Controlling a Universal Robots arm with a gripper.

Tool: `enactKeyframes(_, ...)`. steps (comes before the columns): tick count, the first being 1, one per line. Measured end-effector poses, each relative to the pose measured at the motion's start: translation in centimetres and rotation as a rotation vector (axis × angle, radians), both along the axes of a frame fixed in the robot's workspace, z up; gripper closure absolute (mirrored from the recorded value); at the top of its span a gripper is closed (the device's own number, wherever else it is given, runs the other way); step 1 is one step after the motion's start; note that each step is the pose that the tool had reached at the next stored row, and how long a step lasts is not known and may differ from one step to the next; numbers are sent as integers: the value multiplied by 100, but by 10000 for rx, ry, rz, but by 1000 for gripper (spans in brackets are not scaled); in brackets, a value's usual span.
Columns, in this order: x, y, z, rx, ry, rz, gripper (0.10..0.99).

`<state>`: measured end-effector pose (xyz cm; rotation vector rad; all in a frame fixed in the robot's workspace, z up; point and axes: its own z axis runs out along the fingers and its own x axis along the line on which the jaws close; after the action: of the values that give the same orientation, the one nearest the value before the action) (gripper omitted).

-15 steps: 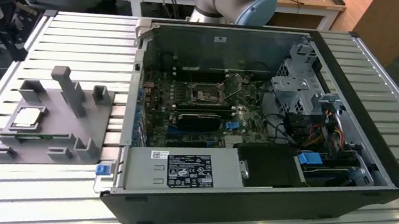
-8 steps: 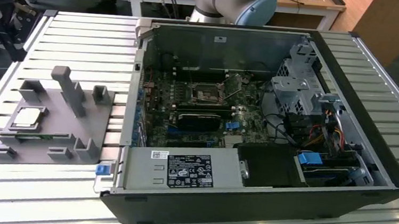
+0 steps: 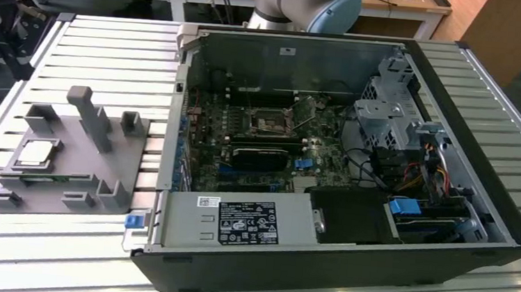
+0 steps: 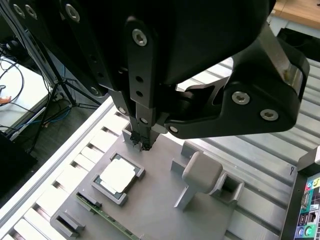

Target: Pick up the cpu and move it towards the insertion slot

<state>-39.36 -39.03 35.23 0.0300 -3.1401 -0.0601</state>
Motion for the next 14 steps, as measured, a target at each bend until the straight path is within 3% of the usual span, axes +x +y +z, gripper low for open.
enactKeyframes(14,-28,0,-8,1,1,-1,980)
